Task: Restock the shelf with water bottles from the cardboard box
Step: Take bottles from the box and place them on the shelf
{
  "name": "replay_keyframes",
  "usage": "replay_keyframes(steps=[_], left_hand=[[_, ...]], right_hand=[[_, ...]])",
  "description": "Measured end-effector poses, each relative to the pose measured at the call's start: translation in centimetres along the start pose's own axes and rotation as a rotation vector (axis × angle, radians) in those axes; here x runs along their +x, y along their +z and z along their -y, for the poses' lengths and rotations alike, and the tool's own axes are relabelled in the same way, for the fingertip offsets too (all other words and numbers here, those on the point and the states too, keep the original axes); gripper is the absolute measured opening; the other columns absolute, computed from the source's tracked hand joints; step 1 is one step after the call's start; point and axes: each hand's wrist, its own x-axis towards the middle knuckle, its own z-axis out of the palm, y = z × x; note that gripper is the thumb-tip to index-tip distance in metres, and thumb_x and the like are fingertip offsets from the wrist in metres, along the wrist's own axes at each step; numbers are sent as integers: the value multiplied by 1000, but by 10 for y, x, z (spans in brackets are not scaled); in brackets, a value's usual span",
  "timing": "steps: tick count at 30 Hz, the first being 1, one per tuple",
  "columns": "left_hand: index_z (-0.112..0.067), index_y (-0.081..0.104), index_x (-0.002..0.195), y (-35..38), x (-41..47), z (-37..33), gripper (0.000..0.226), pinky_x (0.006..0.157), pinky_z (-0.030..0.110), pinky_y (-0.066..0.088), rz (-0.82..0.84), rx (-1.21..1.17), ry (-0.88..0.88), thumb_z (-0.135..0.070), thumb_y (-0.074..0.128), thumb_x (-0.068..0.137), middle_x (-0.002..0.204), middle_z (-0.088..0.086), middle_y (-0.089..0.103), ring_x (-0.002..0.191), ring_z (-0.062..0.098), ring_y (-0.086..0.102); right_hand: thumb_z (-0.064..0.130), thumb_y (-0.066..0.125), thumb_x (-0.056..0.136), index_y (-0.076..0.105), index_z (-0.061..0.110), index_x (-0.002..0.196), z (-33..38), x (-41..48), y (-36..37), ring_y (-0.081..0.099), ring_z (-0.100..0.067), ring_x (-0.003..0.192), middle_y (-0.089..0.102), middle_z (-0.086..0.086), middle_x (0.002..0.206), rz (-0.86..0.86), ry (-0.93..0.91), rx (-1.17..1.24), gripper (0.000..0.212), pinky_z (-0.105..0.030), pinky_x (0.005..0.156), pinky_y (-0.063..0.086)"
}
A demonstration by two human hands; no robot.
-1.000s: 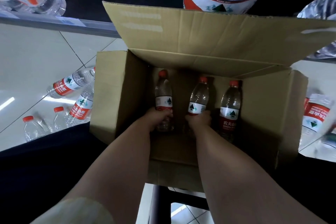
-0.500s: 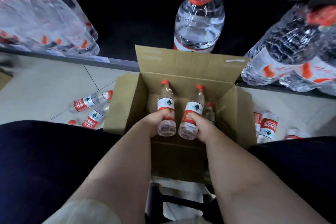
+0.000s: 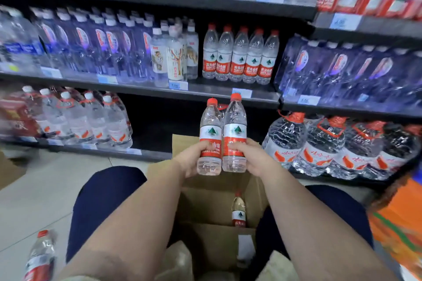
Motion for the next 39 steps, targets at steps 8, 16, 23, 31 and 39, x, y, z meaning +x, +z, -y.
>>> replay_keyframes(steps=[8,16,23,31,39], left_hand=[[-15,58,125,51,-9,-92,37,86,54,55,99,132,296,-30,63,92,117,19,68,104,37,67],[-6,56,121,51,36,-148,47,70,43,59,62,-33,304,-37,64,85,94,16,70,81,29,70],[-10,63,113,25,119,-200,36,84,46,56,-177,93,370,-30,71,85,97,8,76,93,27,72],[-21,58,105,-7,206,-255,37,63,18,54,-373,365,537,-8,78,78,97,-3,73,82,8,69],[-24,56,121,-43,262,-252,63,75,28,55,-365,495,480,-5,81,67,103,-4,72,93,13,69]], right_hand=[[18,84,67,62,12,118,103,-10,-13,69,-29,102,74,-9,106,-26,-320,-100,56,-47,91,53],[14,86,68,57,26,107,142,45,-24,67,-12,92,70,5,100,-197,-417,-249,50,-36,86,54],[13,85,69,46,28,126,188,134,-21,66,-12,95,67,6,105,-183,-455,-173,71,-36,87,54],[9,87,64,38,32,135,212,238,-9,62,-14,109,64,4,121,-175,-500,-211,90,-40,98,49],[2,86,65,42,36,125,189,288,2,57,5,98,60,18,108,-133,-449,-259,82,-23,85,50]])
